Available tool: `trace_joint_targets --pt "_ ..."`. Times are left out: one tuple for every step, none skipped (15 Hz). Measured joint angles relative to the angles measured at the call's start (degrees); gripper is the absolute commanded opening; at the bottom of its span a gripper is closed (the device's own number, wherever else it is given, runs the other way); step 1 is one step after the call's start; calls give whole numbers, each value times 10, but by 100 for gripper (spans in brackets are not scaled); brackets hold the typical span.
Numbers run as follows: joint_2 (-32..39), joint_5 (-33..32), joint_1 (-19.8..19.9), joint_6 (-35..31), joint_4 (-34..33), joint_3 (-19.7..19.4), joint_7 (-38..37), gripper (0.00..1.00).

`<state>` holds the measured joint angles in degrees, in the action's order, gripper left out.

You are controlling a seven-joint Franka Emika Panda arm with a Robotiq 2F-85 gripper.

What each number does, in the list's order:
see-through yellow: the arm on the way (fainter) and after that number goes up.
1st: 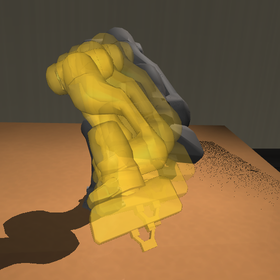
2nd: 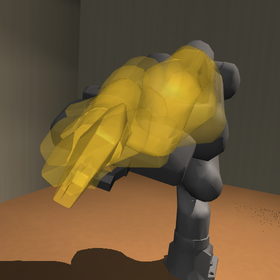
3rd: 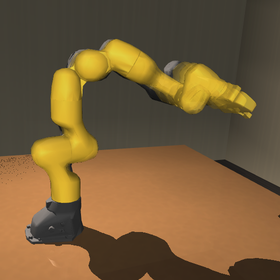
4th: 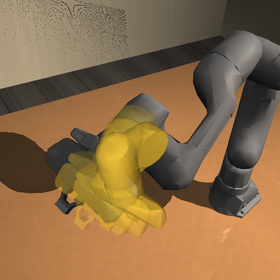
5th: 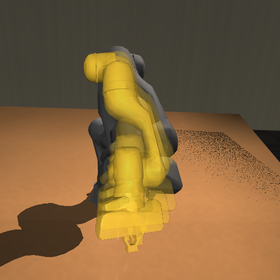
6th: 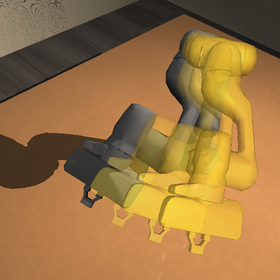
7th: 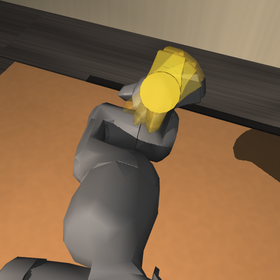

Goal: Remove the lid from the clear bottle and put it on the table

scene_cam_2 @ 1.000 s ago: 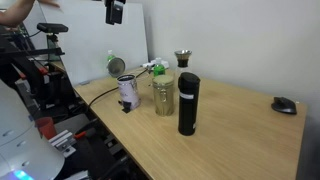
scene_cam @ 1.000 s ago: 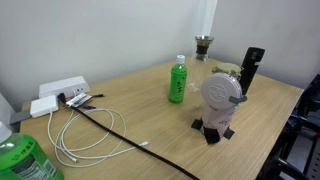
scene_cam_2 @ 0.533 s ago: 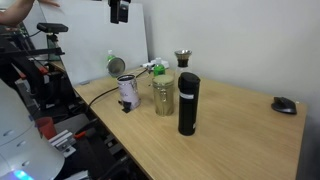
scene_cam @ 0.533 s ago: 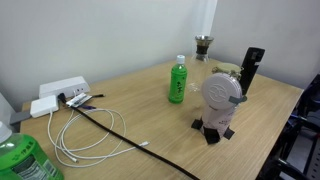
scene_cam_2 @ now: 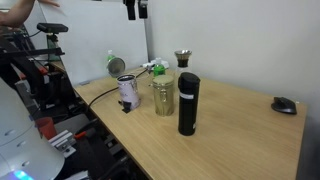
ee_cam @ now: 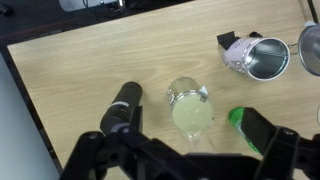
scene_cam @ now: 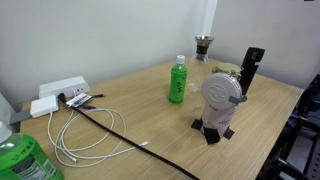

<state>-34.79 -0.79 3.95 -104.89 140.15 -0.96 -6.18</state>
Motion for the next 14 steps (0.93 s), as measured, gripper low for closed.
trace_joint_targets --pt "5 0 -4 -13 -3 6 0 100" --pt "12 0 -8 -26 -6 11 0 100" --pt "20 -1 -13 -40 -8 17 0 100" --pt "29 -1 -17 -54 -8 21 0 100" --pt "39 -1 -21 -68 -9 22 1 100" --pt "50 -1 -25 -81 -9 22 3 100" --pt "61 -1 -27 -94 -10 23 5 100" --pt "72 -3 -28 -107 -12 23 6 100" --pt "80 -10 -27 -114 -15 23 5 100" --pt "85 -15 -27 -119 -17 23 4 100" --pt "87 -18 -27 -120 -19 23 4 100" --pt "87 -18 -27 -120 -19 23 3 100" --pt "87 -18 -27 -120 -20 23 3 100" --pt "87 -19 -27 -120 -20 23 3 100"
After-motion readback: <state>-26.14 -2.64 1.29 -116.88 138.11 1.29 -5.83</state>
